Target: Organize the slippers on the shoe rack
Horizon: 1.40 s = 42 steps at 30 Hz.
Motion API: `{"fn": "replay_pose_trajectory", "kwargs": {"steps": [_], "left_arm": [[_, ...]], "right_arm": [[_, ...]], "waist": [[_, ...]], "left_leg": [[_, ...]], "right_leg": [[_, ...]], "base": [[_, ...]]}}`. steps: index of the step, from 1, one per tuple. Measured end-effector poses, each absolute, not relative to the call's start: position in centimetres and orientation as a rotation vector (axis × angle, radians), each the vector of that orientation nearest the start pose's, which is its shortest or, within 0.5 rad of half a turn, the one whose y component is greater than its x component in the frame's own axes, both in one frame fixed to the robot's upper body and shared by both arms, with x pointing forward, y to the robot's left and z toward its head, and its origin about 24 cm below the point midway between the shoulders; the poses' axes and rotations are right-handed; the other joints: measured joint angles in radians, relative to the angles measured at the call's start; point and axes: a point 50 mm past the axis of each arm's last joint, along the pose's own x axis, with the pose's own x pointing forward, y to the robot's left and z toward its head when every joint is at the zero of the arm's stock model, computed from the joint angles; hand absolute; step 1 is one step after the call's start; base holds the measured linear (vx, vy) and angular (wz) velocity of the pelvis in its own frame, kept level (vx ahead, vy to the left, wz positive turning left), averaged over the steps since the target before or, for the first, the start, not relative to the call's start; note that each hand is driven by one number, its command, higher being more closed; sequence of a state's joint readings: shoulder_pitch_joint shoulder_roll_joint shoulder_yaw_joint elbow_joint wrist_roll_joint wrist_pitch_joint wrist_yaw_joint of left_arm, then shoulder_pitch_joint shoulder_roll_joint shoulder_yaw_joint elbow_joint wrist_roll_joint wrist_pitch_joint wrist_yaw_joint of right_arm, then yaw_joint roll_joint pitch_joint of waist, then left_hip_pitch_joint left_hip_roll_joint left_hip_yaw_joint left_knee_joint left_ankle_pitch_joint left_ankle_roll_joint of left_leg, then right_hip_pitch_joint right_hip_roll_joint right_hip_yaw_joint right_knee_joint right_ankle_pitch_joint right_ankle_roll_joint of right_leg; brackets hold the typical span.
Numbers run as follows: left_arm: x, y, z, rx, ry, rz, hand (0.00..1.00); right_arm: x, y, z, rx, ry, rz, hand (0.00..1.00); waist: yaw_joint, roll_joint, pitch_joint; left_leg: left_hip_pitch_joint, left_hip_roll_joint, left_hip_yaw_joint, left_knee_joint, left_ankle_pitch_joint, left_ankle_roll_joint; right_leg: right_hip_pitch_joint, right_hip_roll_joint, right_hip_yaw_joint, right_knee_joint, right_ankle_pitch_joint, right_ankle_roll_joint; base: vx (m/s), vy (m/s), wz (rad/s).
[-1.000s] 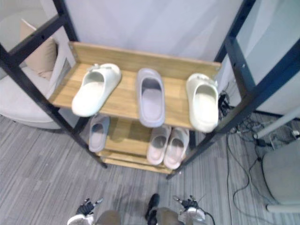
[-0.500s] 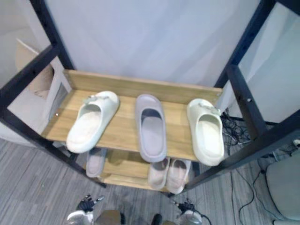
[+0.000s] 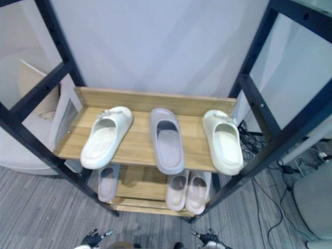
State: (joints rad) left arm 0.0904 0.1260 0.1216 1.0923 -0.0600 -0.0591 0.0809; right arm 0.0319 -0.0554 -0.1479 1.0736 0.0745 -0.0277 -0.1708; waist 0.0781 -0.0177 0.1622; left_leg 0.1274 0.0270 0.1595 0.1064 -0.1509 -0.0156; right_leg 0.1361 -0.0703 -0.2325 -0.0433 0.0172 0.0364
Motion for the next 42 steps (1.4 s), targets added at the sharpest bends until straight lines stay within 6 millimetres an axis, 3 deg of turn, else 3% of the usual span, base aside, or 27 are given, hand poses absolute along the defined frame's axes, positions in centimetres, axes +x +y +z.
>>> {"fn": "replay_pose_trajectory", "kwargs": {"steps": [4, 6, 11, 16, 18, 23, 31, 33, 42], "left_arm": [[8.3, 21.9, -16.1, 0.057, 1.112, 0.3, 0.0], [8.3, 22.0, -16.0, 0.105, 1.114, 0.267, 0.0], [8.3, 22.0, -16.0, 0.138, 1.115, 0.256, 0.0], [7.8, 22.1, -16.1, 0.188, 1.128, 0.218, 0.0], [7.4, 22.2, -16.1, 0.215, 1.137, 0.195, 0.0], [7.6, 22.1, -16.1, 0.257, 1.126, 0.152, 0.0], [7.6, 22.2, -16.0, 0.281, 1.122, 0.133, 0.0], [7.6, 22.2, -16.0, 0.29, 1.121, 0.125, 0.0], [7.6, 22.4, -16.0, 0.3, 1.12, 0.119, 0.0]], "right_arm": [[13.5, -20.0, -13.5, -0.059, 0.877, -0.335, 0.0], [15.0, -20.1, -10.8, -0.081, 0.698, -0.336, 0.0], [14.7, -20.3, -7.6, -0.139, 0.534, -0.345, 0.0], [13.8, -20.6, -2.9, -0.213, 0.342, -0.358, 0.0], [14.1, -20.4, -1.0, -0.213, 0.244, -0.349, 0.0], [14.1, -19.2, 2.6, -0.239, 0.074, -0.298, 0.0], [13.7, -19.1, 6.2, -0.27, -0.097, -0.294, 0.0], [13.8, -18.9, 7.3, -0.302, -0.157, -0.272, 0.0], [14.1, -18.0, 9.3, -0.303, -0.275, -0.212, 0.0]], "waist": [[-0.011, -0.001, -0.002], [-0.027, -0.004, -0.004], [-0.033, -0.009, -0.005], [-0.054, -0.01, -0.004], [-0.071, -0.012, 0.001], [-0.079, -0.015, 0.004], [-0.087, -0.022, 0.005], [-0.089, -0.024, 0.006], [-0.088, -0.036, 0.004]], "left_leg": [[-0.002, -0.005, 0.039, -0.001, 0.001, 0.003], [-0.002, -0.01, 0.057, -0.002, 0.0, 0.007], [0.015, -0.015, 0.089, -0.008, -0.001, 0.008], [0.029, -0.015, 0.145, -0.018, -0.002, 0.012], [0.053, -0.015, 0.166, -0.023, -0.007, 0.012], [0.072, -0.015, 0.21, -0.026, -0.033, 0.002], [0.083, -0.035, 0.204, -0.038, -0.032, 0.004], [0.082, -0.041, 0.192, -0.033, -0.022, 0.02], [0.085, -0.055, 0.152, -0.032, -0.025, 0.032]], "right_leg": [[-0.023, -0.005, 0.04, 0.001, 0.018, 0.006], [-0.034, -0.009, 0.061, 0.003, 0.024, 0.013], [-0.038, -0.011, 0.093, 0.007, 0.03, 0.014], [-0.067, -0.008, 0.146, 0.045, 0.028, 0.018], [-0.067, -0.004, 0.169, 0.059, 0.024, 0.021], [-0.085, -0.005, 0.203, 0.103, 0.001, 0.022], [-0.1, -0.024, 0.198, 0.142, -0.022, 0.028], [-0.097, -0.031, 0.187, 0.142, -0.021, 0.031], [-0.065, -0.05, 0.149, 0.135, -0.025, 0.037]], "base": [[-0.05, 0.072, -0.3], [-0.03, 0.066, -0.23], [0.0, 0.057, -0.2], [0.01, 0.058, -0.33], [-0.02, 0.046, -0.29], [-0.05, 0.058, -0.27], [0.03, 0.048, 0.02], [0.1, 0.042, 0.13], [0.02, 0.035, 0.14]]}}
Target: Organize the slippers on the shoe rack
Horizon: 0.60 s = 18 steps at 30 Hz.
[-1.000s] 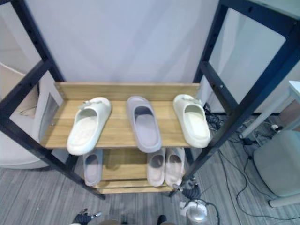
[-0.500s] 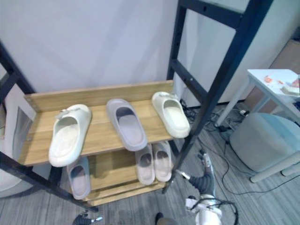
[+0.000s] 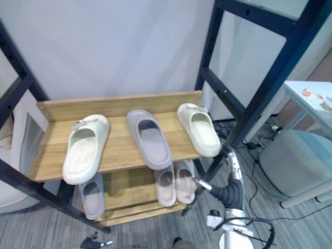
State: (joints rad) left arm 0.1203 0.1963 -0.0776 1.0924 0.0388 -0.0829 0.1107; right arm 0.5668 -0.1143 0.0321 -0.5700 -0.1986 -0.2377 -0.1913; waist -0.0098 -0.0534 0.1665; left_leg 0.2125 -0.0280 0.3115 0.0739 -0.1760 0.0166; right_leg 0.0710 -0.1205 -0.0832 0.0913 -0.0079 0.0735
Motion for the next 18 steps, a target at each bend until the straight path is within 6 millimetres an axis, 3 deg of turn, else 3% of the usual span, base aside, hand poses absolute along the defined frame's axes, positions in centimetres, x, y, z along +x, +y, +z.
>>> {"fn": "replay_pose_trajectory", "kwargs": {"steps": [7, 11, 18], "left_arm": [[7.5, 22.5, -16.0, 0.298, 1.124, 0.114, 0.0], [7.4, 22.5, -16.0, 0.292, 1.127, 0.108, 0.0], [7.2, 22.4, -16.0, 0.278, 1.133, 0.093, 0.0]], "right_arm": [[15.3, -17.7, 10.8, -0.346, -0.379, -0.138, 0.0], [17.0, -17.4, 12.8, -0.38, -0.506, -0.09, 0.0], [19.6, -17.3, 14.4, -0.282, -0.596, -0.032, 0.0]], "waist": [[0.003, -0.004, -0.004], [0.005, -0.003, -0.007], [0.012, -0.005, -0.031]], "left_leg": [[-0.003, -0.003, -0.019, -0.003, -0.012, 0.0], [-0.007, -0.003, -0.029, -0.007, -0.005, 0.012], [-0.034, -0.007, -0.075, 0.003, 0.001, 0.02]], "right_leg": [[0.013, -0.007, -0.02, -0.01, -0.001, 0.001], [0.02, -0.006, -0.03, -0.026, 0.002, 0.004], [0.034, -0.006, -0.072, -0.064, 0.008, 0.006]], "base": [[0.01, 0.039, 0.09], [0.05, 0.025, 0.08], [0.08, 0.011, 0.19]]}}
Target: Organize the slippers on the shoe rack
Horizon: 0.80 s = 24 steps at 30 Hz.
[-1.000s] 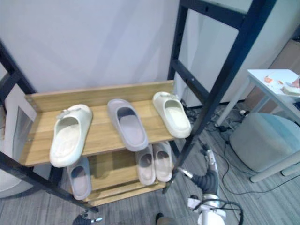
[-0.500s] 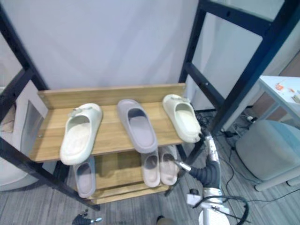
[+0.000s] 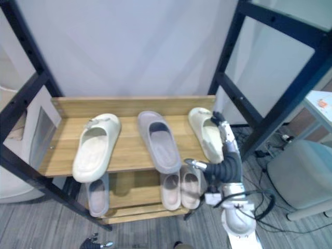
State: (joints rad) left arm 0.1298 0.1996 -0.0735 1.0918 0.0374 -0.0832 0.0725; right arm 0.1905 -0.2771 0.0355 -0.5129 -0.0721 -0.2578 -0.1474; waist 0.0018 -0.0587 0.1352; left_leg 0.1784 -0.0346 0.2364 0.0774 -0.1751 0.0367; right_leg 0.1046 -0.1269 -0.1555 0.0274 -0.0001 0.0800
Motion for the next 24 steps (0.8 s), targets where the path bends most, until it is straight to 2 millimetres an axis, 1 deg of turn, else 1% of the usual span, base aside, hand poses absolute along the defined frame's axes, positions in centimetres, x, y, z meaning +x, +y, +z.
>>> {"fn": "replay_pose_trajectory", "kwargs": {"steps": [1, 4, 10, 12, 16, 18, 24], "left_arm": [[7.3, 22.4, -16.0, 0.276, 1.133, 0.093, 0.0], [7.3, 22.4, -16.1, 0.27, 1.134, 0.087, 0.0], [7.1, 22.5, -16.1, 0.264, 1.139, 0.085, 0.0], [7.1, 22.5, -16.1, 0.263, 1.14, 0.085, 0.0], [7.1, 22.5, -16.1, 0.263, 1.139, 0.086, 0.0], [7.1, 22.4, -16.1, 0.261, 1.139, 0.088, 0.0], [7.0, 22.5, -16.1, 0.253, 1.138, 0.096, 0.0]], "right_arm": [[20.2, -17.4, 14.3, -0.279, -0.593, -0.033, 0.0], [21.3, -17.9, 14.4, -0.286, -0.591, -0.045, 0.0], [22.9, -18.2, 14.2, -0.28, -0.568, -0.052, 0.0], [23.8, -18.4, 13.7, -0.287, -0.535, -0.057, 0.0], [24.7, -19.1, 12.7, -0.32, -0.475, -0.057, 0.0], [25.3, -19.3, 12.1, -0.327, -0.434, -0.058, 0.0], [26.5, -19.5, 11.0, -0.336, -0.369, -0.055, 0.0]], "waist": [[0.002, -0.001, 0.0], [0.009, -0.001, 0.0], [0.014, -0.002, -0.001], [0.025, -0.002, -0.001], [0.037, -0.003, -0.001], [0.049, -0.004, 0.0], [0.057, -0.004, 0.0]], "left_leg": [[-0.002, 0.0, -0.002, 0.0, 0.0, 0.0], [-0.005, -0.001, -0.011, 0.0, 0.0, 0.0], [-0.024, -0.002, -0.034, 0.001, 0.001, 0.001], [-0.032, -0.002, -0.041, 0.002, 0.001, 0.001], [-0.041, -0.004, -0.056, 0.004, 0.001, 0.002], [-0.042, -0.005, -0.06, 0.003, 0.001, 0.002], [-0.048, -0.006, -0.069, 0.003, 0.001, 0.002]], "right_leg": [[0.0, 0.0, -0.001, 0.0, 0.0, 0.0], [0.001, 0.001, -0.007, -0.018, 0.005, 0.003], [-0.001, 0.001, -0.031, -0.032, 0.008, 0.003], [-0.005, 0.001, -0.038, -0.034, 0.008, 0.003], [-0.005, 0.001, -0.052, -0.037, 0.008, 0.003], [-0.001, 0.001, -0.055, -0.047, 0.008, 0.003], [0.002, 0.001, -0.06, -0.05, 0.008, 0.002]], "base": [[0.05, 0.011, 0.11], [0.0, 0.006, 0.05], [0.0, -0.008, 0.11], [0.01, -0.007, 0.07], [0.03, -0.003, 0.11], [0.03, -0.003, 0.04], [0.0, -0.002, 0.01]]}}
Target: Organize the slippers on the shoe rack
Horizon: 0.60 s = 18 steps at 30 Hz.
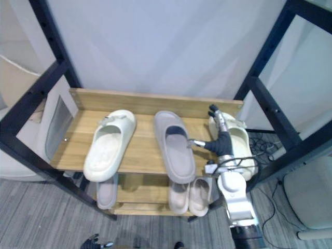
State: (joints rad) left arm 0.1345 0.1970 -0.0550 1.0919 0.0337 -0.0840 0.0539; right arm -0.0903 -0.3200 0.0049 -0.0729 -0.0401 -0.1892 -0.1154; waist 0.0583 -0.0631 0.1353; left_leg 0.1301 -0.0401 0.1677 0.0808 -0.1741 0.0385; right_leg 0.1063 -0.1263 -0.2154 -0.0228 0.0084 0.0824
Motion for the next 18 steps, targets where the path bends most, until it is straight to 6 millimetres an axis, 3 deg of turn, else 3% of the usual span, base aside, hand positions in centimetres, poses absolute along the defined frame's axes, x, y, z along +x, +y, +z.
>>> {"fn": "replay_pose_trajectory", "kwargs": {"steps": [14, 18], "left_arm": [[6.8, 22.9, -16.0, 0.202, 1.125, 0.157, 0.0], [7.0, 22.9, -15.9, 0.198, 1.113, 0.164, 0.0]], "right_arm": [[29.0, -18.6, 11.2, -0.394, -0.348, 0.041, 0.0], [29.6, -18.4, 11.0, -0.415, -0.328, 0.071, 0.0]], "waist": [[0.013, -0.016, 0.018], [0.029, -0.019, 0.021]], "left_leg": [[-0.009, 0.0, -0.015, 0.003, 0.0, 0.0], [-0.018, 0.0, -0.019, 0.003, 0.0, 0.0]], "right_leg": [[-0.002, 0.0, -0.016, 0.0, 0.001, -0.001], [-0.008, 0.0, -0.023, -0.002, 0.001, -0.001]], "base": [[-0.01, -0.007, 0.02], [0.0, -0.005, 0.02]]}}
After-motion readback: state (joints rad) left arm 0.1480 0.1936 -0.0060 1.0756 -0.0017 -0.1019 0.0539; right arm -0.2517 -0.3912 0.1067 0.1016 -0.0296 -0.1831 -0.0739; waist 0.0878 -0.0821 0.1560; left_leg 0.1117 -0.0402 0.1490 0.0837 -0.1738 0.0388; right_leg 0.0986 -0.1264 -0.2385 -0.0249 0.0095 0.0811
